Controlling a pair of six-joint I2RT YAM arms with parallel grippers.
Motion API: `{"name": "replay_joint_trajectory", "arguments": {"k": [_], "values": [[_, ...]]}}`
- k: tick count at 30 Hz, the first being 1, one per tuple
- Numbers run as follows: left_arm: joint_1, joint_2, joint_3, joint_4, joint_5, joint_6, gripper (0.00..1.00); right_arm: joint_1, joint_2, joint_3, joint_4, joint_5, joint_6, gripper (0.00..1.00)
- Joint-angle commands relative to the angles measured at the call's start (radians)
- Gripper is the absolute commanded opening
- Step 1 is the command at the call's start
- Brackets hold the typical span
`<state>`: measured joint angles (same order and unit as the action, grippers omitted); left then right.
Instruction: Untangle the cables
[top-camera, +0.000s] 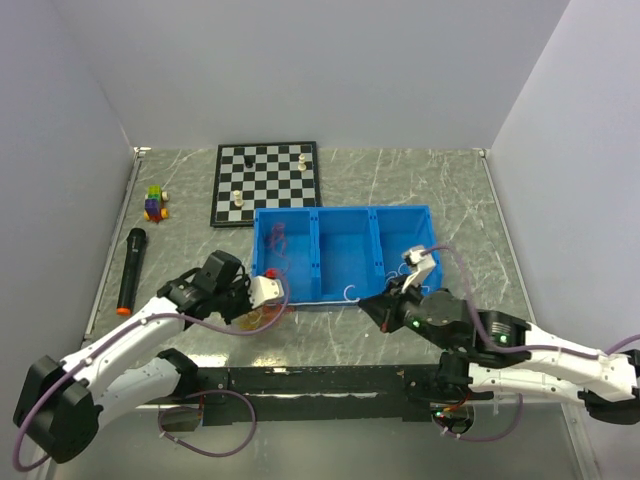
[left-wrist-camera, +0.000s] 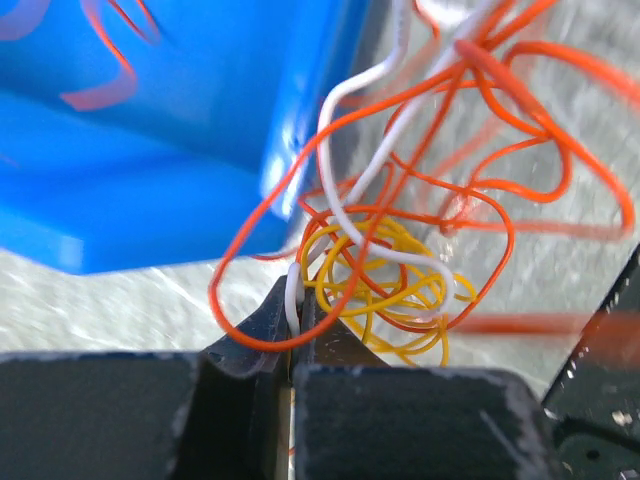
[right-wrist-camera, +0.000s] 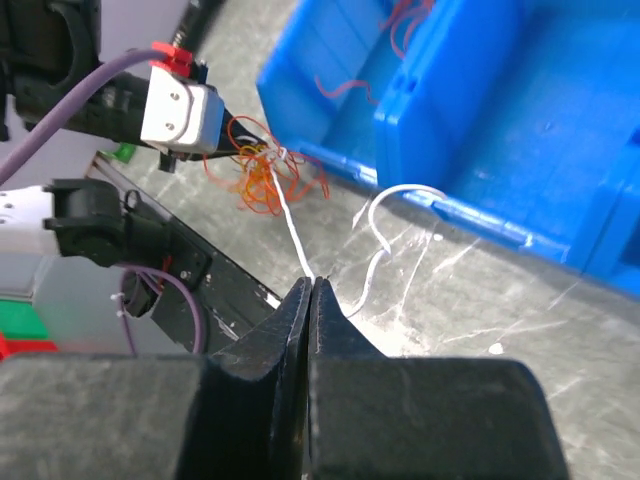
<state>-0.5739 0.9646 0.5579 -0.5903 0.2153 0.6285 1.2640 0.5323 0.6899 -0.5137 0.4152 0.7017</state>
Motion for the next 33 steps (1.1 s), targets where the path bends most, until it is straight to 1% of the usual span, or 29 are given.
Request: {"name": "replay_joint_trajectory", "arguments": {"k": [1, 4, 7, 8, 10, 11, 12, 14, 17, 21, 22, 23, 24, 25, 27, 30, 33], "values": [[0.009, -0.039, -0.033, -0.057, -0.112, 0.043, 0.01, 0.005, -0.075, 0.147, -0.081, 0.135, -0.091, 0.00], [0.011, -0.064, -0.041, -0.063, -0.137, 0.046, 0.02, 0.006, -0.089, 0.206, -0.088, 0.160, -0.131, 0.00], [0.011, -0.090, -0.023, -0.080, -0.136, 0.036, 0.16, 0.006, -0.092, 0.238, -0.065, 0.146, -0.163, 0.00], [0.011, -0.096, -0.009, -0.091, -0.128, 0.030, 0.24, 0.006, -0.088, 0.243, -0.054, 0.137, -0.169, 0.00], [0.011, -0.109, 0.034, -0.120, -0.102, 0.011, 0.50, 0.006, -0.068, 0.249, -0.051, 0.119, -0.165, 0.00], [0.011, -0.116, 0.055, -0.132, -0.085, -0.004, 0.59, 0.006, -0.057, 0.247, -0.048, 0.109, -0.163, 0.00], [0.011, -0.124, 0.081, -0.147, -0.061, -0.016, 0.64, 0.006, -0.049, 0.244, -0.045, 0.100, -0.160, 0.00], [0.009, -0.141, 0.129, -0.180, -0.013, -0.032, 0.70, 0.006, -0.037, 0.234, -0.034, 0.089, -0.153, 0.00], [0.009, -0.127, 0.194, -0.229, 0.033, -0.049, 0.72, 0.006, -0.032, 0.205, -0.008, 0.079, -0.148, 0.00], [0.011, -0.122, 0.247, -0.269, 0.044, -0.049, 0.75, 0.006, 0.023, 0.143, 0.038, 0.033, -0.128, 0.00], [0.011, -0.124, 0.252, -0.275, 0.042, -0.049, 0.75, 0.006, 0.050, 0.111, 0.055, 0.004, -0.117, 0.04], [0.011, -0.127, 0.254, -0.275, 0.041, -0.050, 0.75, 0.006, 0.081, 0.094, 0.073, -0.009, -0.094, 0.13], [0.011, -0.129, 0.246, -0.267, 0.038, -0.050, 0.75, 0.006, 0.124, 0.074, 0.093, -0.036, -0.076, 0.29], [0.011, -0.135, 0.228, -0.252, 0.029, -0.055, 0.75, 0.006, 0.161, 0.044, 0.121, -0.070, -0.061, 0.43], [0.011, -0.141, 0.189, -0.223, 0.010, -0.061, 0.75, 0.017, 0.243, 0.002, 0.177, -0.108, -0.044, 0.62], [0.012, -0.152, 0.130, -0.172, -0.007, -0.070, 0.75, 0.025, 0.352, -0.035, 0.268, -0.176, -0.051, 0.73], [0.012, -0.152, 0.076, -0.115, -0.039, -0.078, 0.75, 0.035, 0.474, -0.029, 0.339, -0.229, -0.068, 0.75]]}}
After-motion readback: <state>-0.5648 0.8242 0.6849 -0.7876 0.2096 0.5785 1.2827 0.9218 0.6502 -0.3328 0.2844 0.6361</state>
